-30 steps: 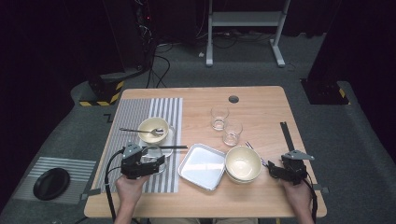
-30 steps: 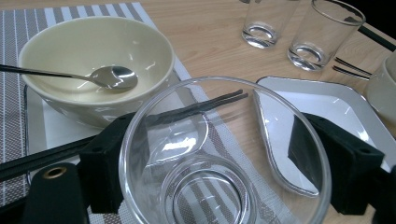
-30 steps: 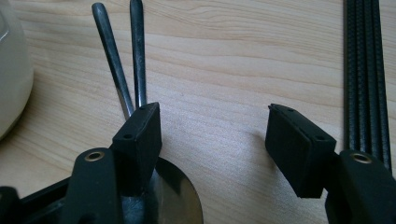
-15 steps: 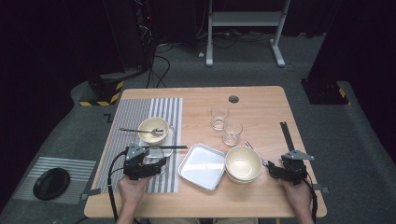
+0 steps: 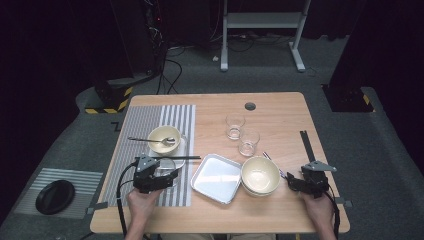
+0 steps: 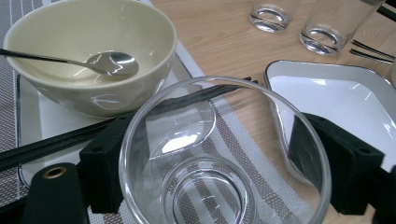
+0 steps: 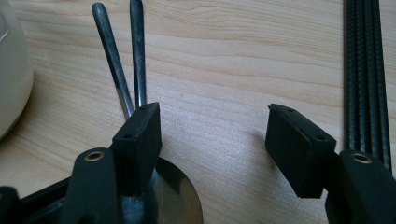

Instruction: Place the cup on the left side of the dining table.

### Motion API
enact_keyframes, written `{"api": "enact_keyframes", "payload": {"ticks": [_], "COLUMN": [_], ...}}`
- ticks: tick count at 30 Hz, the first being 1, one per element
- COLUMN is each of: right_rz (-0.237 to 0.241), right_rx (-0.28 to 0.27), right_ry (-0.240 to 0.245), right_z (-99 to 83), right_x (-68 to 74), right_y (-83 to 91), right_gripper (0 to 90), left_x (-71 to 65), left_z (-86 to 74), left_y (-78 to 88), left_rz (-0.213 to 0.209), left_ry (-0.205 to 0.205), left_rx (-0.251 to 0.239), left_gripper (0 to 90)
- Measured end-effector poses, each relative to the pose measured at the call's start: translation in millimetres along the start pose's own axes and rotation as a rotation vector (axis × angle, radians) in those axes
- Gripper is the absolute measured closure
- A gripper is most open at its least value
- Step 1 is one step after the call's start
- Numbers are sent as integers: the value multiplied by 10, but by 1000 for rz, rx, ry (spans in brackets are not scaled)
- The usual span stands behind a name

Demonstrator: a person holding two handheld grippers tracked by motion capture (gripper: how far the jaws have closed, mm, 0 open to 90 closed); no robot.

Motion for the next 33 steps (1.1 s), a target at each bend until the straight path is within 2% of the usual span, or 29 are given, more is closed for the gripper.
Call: {"api": "enact_keyframes", "payload": {"ticks": [5, 12, 22, 29, 30, 33], "right_rz": [1, 1, 1, 1, 1, 1], "right_rx": [0, -1, -1, -1, -1, -1], "right_ry": [0, 3, 3, 3, 0, 0], "right_z": [-1, 0, 0, 0, -1, -1], "right_x": [-1, -5, -4, -4, -2, -3], "right_y": [0, -1, -1, -1, -1, -1], "right_gripper": [360, 360, 360, 360, 360, 360], "left_x": [-6, -6, 32, 18, 24, 18], "left_z": [-47, -49, -99, -112, -116, -118], "left_y": [-33, -63, -98, -102, -98, -99], "left_rz": [2, 10, 16, 15, 19, 18], "left_ry": [-2, -5, -9, -12, -35, -43], "left_rx": [18, 8, 31, 28, 33, 32], "left_gripper": [186, 185, 185, 185, 185, 185]}}
Point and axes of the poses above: each handheld gripper's, and its own axes: y roughly backward along the jaws, z roughly out of its top, x roughly to its left, the point moved 9 cm from there along -y, roughly forward along the jaws, and after that the axes turned 3 degrees about -x, right-handed, at the moved point
